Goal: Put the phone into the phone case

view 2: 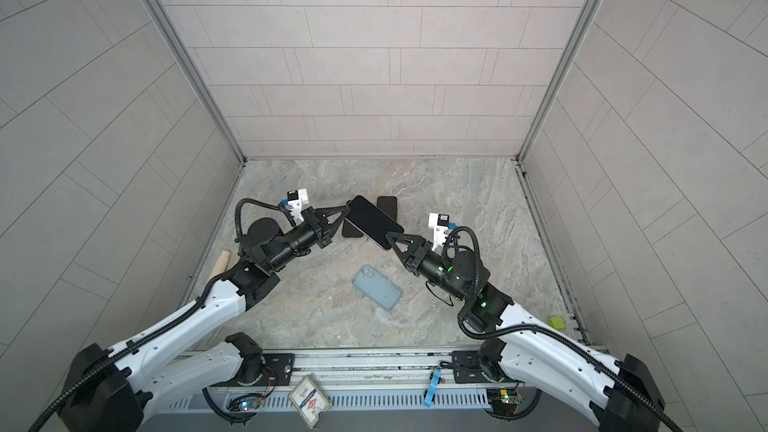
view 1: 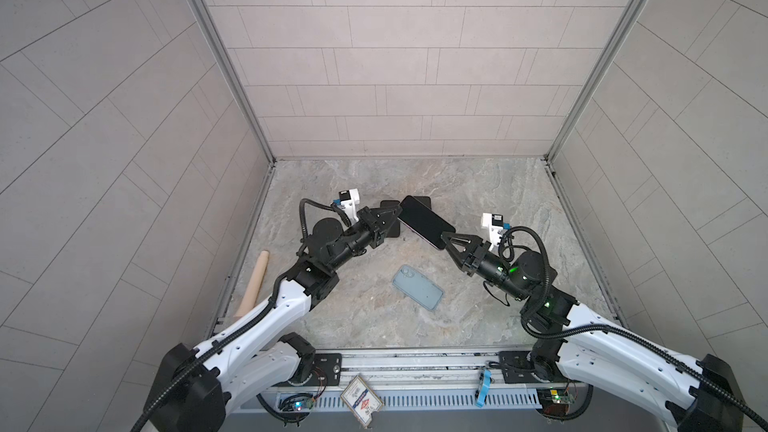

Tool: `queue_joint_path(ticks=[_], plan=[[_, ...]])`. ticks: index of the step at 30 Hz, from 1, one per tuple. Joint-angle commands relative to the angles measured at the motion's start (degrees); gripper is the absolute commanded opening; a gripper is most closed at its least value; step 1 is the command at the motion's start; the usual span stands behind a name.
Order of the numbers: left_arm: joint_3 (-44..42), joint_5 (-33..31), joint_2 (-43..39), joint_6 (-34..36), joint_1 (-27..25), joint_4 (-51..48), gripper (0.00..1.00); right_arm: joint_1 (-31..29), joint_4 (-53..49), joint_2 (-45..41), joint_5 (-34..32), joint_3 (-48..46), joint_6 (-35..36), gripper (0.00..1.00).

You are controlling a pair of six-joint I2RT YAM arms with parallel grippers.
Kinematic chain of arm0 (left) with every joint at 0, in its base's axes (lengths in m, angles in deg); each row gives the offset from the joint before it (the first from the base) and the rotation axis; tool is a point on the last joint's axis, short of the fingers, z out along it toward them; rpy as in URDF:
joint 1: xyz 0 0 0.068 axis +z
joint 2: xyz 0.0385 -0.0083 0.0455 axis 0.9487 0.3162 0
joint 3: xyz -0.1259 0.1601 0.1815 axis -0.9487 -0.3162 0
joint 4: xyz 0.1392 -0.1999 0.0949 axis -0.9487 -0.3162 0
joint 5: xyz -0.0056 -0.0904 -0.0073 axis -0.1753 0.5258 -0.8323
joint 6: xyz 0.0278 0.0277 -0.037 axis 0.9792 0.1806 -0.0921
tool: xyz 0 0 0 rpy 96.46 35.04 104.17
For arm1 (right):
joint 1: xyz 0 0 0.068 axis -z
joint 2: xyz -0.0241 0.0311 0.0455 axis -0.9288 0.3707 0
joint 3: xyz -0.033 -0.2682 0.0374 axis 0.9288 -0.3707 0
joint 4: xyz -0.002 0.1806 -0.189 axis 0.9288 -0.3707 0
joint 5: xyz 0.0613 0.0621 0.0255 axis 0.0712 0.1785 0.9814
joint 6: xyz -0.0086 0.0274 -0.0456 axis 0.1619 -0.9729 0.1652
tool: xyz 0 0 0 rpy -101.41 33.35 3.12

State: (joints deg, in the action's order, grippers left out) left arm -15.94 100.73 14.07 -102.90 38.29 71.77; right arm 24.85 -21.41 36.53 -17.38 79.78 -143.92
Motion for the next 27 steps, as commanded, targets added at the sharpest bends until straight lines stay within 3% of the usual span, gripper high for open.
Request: queue_joint_path(ticks=[1, 5, 10, 15, 17, 19, 21, 24, 27], plan=[[-0.18, 0.82, -1.46, -1.95, 0.11, 3.86, 0.00, 0.73, 4.96, -0.72, 0.89, 1.53, -2.36, 0.39], [-0.59, 1.10, -1.52, -2.34, 0.13, 3.85, 0.00, 1.03, 5.62, -1.08, 0.77, 1.09, -3.17, 0.30], [-0.52, 3.22, -0.55, -2.85, 0.02, 4.00, 0.00, 1.12, 5.26, -1.47, 0.64, 1.18, -3.34, 0.01], [-0.23, 4.95, 0.11, -2.31, 0.05, 2.69, 0.01, 1.21, 3.52, -2.55, 0.11, 0.89, -2.68, 0.00], [0.69, 5.37, -0.06, -0.02, 0.04, -1.50, 0.23, 1.34, 1.25, -3.83, -0.18, 1.17, -1.50, 0.00], [4.13, 4.92, -0.77, 7.19, 0.05, -13.84, 0.50, 1.77, -6.07, -6.55, -0.48, 3.22, 1.77, 0.00], [10.51, 2.21, -0.73, 19.45, -0.03, -32.82, 0.63, 2.30, -19.08, -9.95, -1.91, 7.23, 7.56, 0.00], [18.58, -6.85, 2.13, 35.08, -0.56, -55.28, 0.66, 2.42, -40.72, -13.37, -7.10, 15.68, 17.40, 0.00], [18.52, -10.31, 6.34, 41.62, -0.86, -60.74, 0.56, 2.53, -54.35, -14.44, -11.84, 20.10, 23.18, 0.00]])
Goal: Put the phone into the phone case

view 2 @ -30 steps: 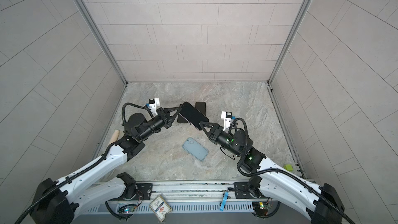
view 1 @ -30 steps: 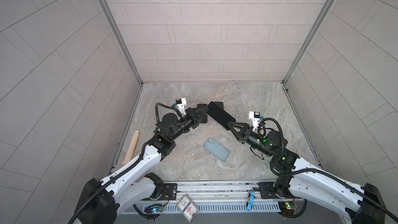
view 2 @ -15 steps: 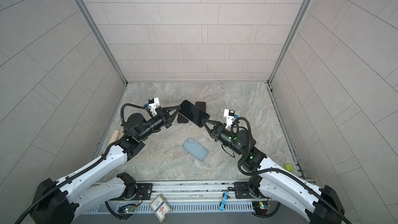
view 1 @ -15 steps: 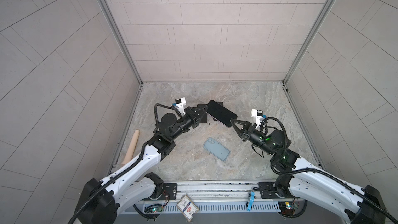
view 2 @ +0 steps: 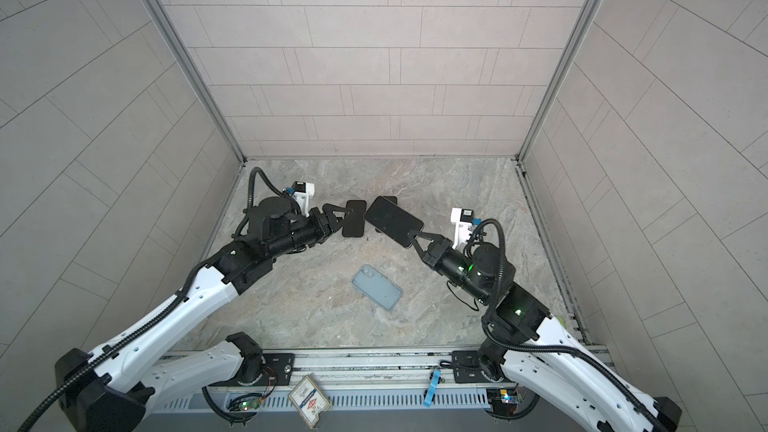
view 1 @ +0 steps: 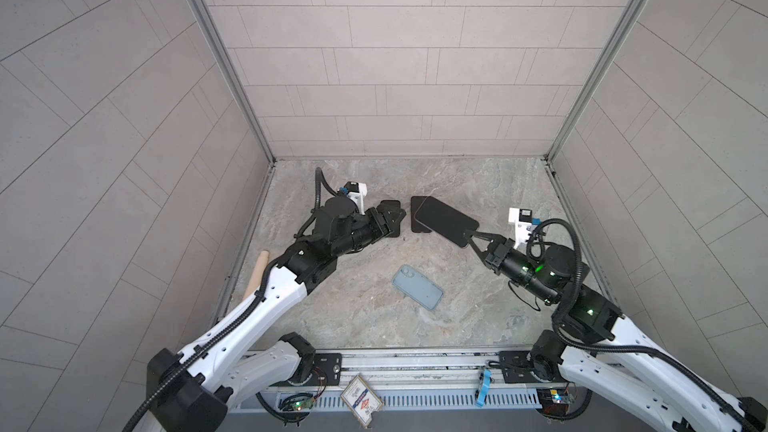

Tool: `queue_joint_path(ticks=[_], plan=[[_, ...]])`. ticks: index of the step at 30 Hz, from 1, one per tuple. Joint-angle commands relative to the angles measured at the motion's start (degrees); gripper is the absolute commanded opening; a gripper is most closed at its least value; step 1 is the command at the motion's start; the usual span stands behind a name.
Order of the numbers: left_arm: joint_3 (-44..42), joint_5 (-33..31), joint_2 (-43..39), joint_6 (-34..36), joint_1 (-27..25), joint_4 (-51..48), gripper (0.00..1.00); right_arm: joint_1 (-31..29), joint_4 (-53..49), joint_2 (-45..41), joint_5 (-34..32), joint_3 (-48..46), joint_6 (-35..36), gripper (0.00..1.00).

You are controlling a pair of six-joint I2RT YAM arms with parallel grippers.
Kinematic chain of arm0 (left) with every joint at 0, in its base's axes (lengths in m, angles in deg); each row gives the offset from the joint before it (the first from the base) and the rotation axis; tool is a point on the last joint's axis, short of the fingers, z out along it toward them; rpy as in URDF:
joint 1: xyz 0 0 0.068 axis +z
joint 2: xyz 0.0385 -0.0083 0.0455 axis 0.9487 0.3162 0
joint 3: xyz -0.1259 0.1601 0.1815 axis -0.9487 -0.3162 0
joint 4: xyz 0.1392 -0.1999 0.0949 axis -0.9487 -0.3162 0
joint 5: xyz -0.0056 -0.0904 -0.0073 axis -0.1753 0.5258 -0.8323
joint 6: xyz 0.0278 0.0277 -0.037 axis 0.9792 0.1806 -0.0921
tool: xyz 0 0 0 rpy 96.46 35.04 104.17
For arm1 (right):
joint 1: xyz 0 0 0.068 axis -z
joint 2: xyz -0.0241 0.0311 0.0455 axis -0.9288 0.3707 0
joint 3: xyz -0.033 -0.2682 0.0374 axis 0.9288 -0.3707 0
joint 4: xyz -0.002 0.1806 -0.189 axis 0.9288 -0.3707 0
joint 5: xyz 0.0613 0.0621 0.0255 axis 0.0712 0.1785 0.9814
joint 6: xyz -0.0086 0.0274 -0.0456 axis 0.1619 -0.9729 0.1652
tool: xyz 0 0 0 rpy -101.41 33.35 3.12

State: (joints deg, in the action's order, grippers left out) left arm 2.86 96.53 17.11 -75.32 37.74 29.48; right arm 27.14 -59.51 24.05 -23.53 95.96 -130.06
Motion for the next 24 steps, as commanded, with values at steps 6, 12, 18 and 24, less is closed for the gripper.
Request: queue_joint_path(ticks=[6, 12, 18, 24], plan=[[-1.47, -13.30, 15.99, 18.96, -6.17, -19.44, 0.45, 0.58, -21.94, -2.75, -8.08, 0.42, 10.31, 0.00], [-0.78, -15.68, 28.46, 21.73, -8.32, -17.17, 0.37, 1.57, -21.06, -4.72, -7.67, -4.76, 8.79, 0.00], [0.88, -15.75, 34.06, 22.83, -8.72, -15.28, 0.37, 3.34, -20.32, -5.13, -5.77, -7.44, 8.73, 0.00], [2.74, -15.13, 38.61, 23.33, -9.24, -14.22, 0.36, 4.96, -18.79, -5.89, -4.31, -10.28, 8.02, 0.00]])
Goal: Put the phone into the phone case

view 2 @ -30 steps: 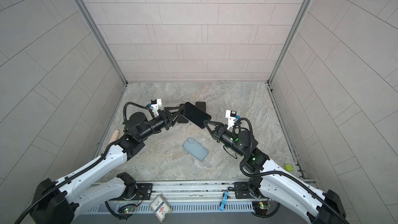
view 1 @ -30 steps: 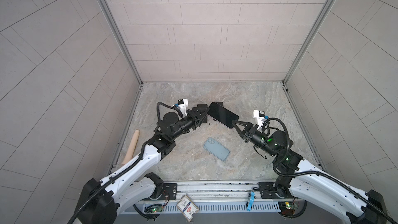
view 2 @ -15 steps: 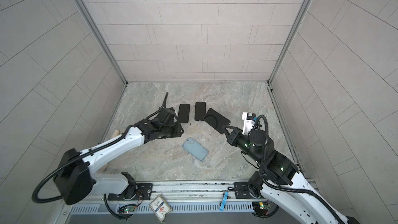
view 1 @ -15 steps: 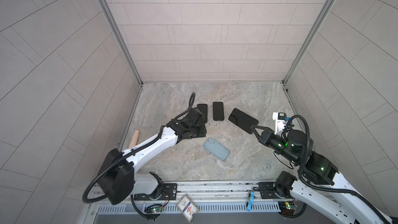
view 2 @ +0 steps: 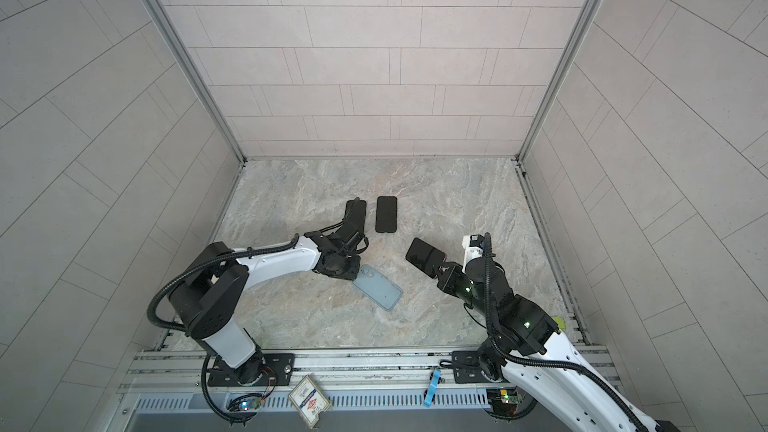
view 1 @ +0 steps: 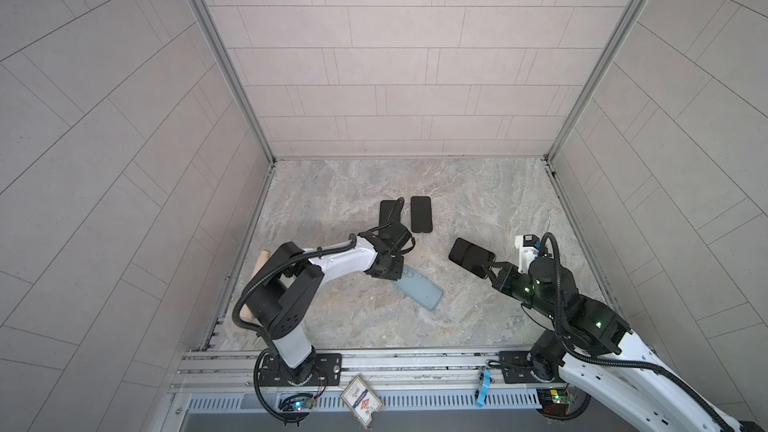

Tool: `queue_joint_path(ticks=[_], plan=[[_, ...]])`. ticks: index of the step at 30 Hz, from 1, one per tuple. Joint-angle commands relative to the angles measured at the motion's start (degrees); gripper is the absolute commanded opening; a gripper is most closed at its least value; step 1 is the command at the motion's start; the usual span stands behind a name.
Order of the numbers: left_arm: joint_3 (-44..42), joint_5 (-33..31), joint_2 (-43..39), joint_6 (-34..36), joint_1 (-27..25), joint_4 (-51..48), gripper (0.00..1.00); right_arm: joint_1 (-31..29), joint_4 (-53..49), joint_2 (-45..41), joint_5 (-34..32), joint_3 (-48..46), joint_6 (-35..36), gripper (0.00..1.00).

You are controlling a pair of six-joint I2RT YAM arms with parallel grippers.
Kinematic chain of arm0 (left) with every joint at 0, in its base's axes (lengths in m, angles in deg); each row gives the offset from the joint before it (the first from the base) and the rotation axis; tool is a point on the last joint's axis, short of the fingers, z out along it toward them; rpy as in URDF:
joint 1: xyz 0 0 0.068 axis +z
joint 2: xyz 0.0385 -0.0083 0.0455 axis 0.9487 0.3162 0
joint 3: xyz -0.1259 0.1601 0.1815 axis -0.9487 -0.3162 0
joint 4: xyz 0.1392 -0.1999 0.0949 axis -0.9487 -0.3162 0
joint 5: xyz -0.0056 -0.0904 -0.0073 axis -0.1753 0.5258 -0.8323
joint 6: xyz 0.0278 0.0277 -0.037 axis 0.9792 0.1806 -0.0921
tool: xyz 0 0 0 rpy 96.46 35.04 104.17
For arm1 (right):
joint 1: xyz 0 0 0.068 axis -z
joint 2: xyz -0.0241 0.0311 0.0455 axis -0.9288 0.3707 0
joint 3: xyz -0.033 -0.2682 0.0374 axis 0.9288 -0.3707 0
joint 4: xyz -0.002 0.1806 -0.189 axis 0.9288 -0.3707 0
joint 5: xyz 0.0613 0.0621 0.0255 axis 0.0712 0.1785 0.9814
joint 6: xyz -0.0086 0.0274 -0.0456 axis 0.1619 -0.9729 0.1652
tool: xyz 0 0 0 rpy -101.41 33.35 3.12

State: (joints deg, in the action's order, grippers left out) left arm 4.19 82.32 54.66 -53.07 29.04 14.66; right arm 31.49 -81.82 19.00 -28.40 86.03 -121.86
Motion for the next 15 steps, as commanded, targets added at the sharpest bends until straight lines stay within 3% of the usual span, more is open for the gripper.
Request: queue_joint_path(ticks=[1, 15], plan=[[1.42, -1.01, 1.26, 1.01, -0.69, 0.89, 0.35, 0.93, 3.56, -1.07, 0.86, -0.74, -0.21, 0.00], [-0.34, -0.55, -4.99, -1.86, -1.57, 2.60, 0.32, 4.32, 4.66, -3.32, 4.43, -3.36, -1.23, 0.00]])
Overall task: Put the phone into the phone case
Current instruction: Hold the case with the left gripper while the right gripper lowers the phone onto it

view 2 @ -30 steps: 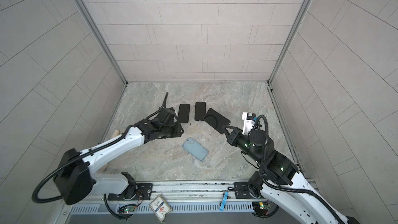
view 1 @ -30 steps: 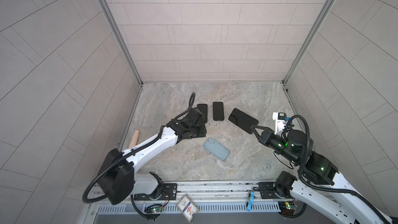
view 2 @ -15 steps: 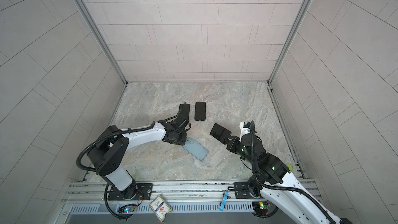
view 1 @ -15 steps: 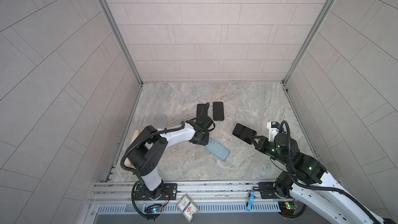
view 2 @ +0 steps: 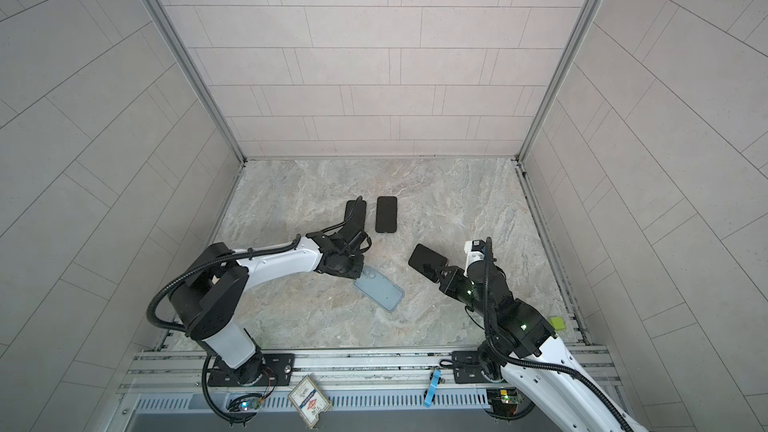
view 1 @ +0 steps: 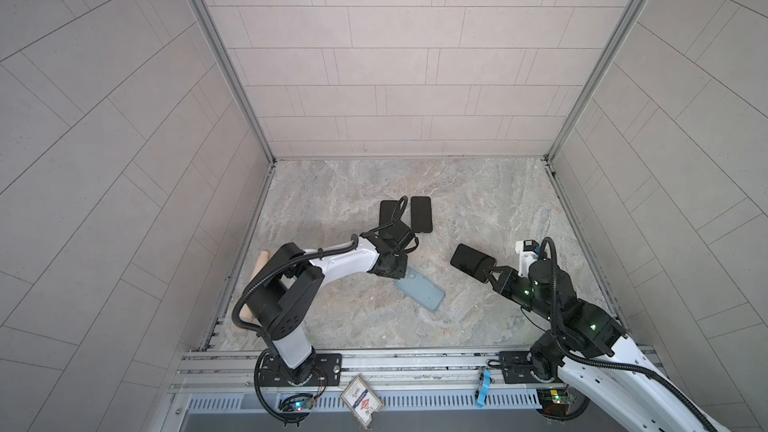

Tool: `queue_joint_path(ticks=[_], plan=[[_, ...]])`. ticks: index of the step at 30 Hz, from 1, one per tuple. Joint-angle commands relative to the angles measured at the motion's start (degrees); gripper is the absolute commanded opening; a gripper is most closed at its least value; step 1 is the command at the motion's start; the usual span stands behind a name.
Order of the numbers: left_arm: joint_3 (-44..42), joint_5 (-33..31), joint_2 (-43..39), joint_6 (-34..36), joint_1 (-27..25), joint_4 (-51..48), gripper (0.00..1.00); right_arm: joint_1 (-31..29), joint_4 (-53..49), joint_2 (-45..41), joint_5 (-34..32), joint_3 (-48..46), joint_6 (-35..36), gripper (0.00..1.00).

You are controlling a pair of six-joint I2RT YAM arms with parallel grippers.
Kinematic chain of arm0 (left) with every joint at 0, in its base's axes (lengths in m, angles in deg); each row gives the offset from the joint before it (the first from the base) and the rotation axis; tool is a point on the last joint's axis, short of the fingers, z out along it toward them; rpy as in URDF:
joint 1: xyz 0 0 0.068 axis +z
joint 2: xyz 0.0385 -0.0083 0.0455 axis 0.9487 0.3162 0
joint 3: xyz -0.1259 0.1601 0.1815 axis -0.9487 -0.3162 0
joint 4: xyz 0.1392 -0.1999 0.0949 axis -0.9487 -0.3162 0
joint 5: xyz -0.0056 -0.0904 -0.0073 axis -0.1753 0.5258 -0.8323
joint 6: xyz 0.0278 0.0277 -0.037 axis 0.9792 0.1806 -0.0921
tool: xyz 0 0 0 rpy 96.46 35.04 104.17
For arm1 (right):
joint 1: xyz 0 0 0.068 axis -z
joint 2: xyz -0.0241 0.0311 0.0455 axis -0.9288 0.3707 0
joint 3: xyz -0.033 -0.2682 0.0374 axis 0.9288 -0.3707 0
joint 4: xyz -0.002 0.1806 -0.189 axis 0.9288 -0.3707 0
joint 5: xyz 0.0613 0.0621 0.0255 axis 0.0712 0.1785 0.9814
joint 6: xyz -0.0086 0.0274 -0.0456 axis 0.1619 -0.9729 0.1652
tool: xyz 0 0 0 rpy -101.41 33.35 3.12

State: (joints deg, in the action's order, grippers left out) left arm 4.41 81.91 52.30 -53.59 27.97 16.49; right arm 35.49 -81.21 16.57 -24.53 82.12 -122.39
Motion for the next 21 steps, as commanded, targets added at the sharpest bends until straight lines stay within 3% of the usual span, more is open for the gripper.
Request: queue_joint_path(ticks=[1, 12, 17, 21], plan=[[-0.65, 0.15, -2.96, -1.68, -0.53, 0.95, 0.32, 0.31, 4.00, -0.97, 0.65, 0.49, -0.71, 0.00], [-0.75, 0.11, 2.71, -1.93, -2.11, 1.18, 0.32, 0.50, 4.01, -1.85, 1.27, 0.08, -1.23, 0.00], [-0.48, -0.33, 4.19, -2.10, -2.19, 1.00, 0.18, 0.54, 3.88, -2.73, 1.28, -0.71, -1.93, 0.00], [-0.40, -0.72, 3.15, -1.92, -2.14, 1.00, 0.15, 0.56, 5.21, -2.11, 2.52, -1.62, -2.83, 0.00]])
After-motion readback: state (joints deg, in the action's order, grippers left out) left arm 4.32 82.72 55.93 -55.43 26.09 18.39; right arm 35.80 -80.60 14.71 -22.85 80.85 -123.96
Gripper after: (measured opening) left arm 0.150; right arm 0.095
